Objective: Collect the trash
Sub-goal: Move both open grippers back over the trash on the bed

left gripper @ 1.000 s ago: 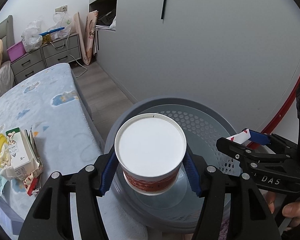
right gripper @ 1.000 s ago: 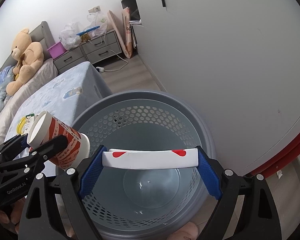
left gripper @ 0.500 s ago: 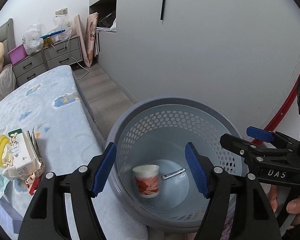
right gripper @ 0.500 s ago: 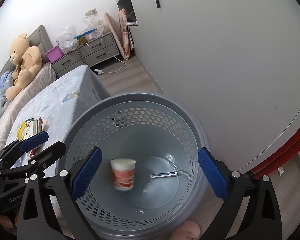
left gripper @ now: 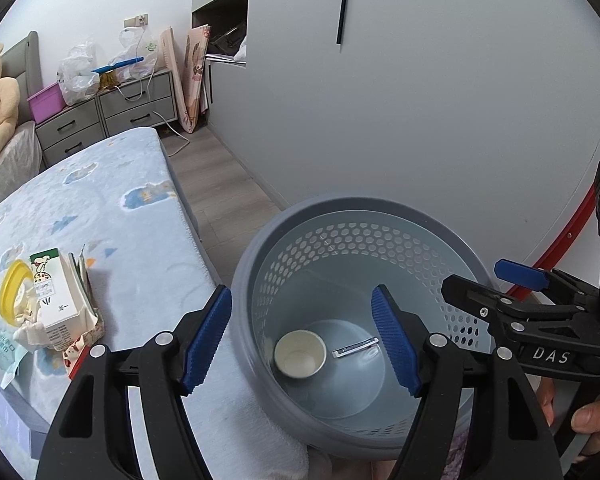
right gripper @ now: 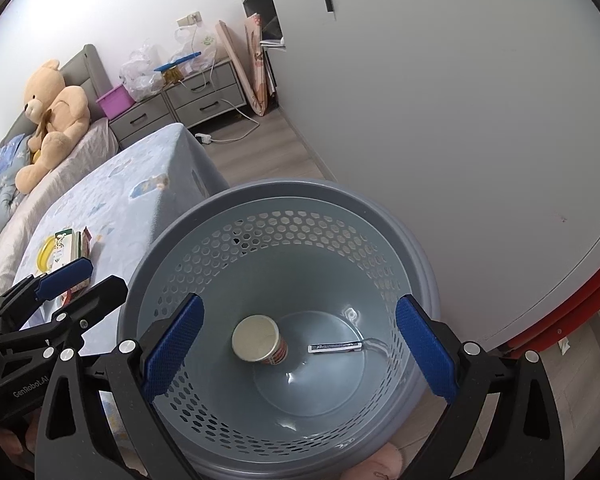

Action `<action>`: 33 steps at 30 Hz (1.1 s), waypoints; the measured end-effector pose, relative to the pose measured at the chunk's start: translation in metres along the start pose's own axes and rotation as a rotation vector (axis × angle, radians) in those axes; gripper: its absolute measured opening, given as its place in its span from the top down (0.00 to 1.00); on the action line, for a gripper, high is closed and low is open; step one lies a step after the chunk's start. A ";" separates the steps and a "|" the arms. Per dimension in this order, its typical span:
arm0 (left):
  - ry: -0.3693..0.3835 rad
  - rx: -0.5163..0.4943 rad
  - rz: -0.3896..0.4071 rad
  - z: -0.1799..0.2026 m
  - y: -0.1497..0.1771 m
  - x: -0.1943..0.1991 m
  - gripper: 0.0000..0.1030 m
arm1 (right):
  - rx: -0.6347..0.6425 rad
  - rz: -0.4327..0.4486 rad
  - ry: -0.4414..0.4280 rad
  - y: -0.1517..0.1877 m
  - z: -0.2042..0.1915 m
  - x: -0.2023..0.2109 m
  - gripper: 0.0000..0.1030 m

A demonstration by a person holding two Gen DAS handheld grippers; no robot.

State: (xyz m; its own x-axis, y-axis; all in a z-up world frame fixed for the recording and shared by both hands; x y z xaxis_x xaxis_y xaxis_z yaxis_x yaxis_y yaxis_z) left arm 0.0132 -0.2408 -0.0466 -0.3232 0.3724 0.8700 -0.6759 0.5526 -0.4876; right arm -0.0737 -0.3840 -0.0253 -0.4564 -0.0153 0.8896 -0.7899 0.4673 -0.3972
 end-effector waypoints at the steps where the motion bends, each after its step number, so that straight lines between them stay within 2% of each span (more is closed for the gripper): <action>1: -0.002 0.003 0.001 -0.001 0.000 0.000 0.32 | 0.002 -0.001 -0.001 0.000 -0.001 0.000 0.08; 17: -0.060 0.092 0.031 -0.032 0.013 0.020 0.30 | 0.040 -0.014 -0.010 0.000 -0.023 -0.010 0.08; 24: -0.128 0.189 0.037 -0.065 0.024 0.032 0.30 | 0.076 -0.012 -0.024 0.002 -0.047 -0.011 0.08; 33: -0.269 0.332 0.037 -0.122 0.050 0.053 0.30 | 0.171 -0.022 -0.063 0.012 -0.098 -0.017 0.08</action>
State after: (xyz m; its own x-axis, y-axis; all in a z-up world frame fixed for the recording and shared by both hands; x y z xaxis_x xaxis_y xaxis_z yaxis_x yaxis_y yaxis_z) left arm 0.0431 -0.1030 -0.0339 -0.4825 0.1552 0.8620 -0.8230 0.2566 -0.5068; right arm -0.0350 -0.2914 -0.0230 -0.4587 -0.0822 0.8848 -0.8557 0.3092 -0.4149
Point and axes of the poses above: each gripper's, at about its wrist camera, not at the fingertips, and x roughly against the way its jaws point, z to its right, y to its underside, the point moved 4 cm from there along -x, roughly the way its jaws point, and after that the axes turned 14 degrees about -z, right-handed, at the moved point
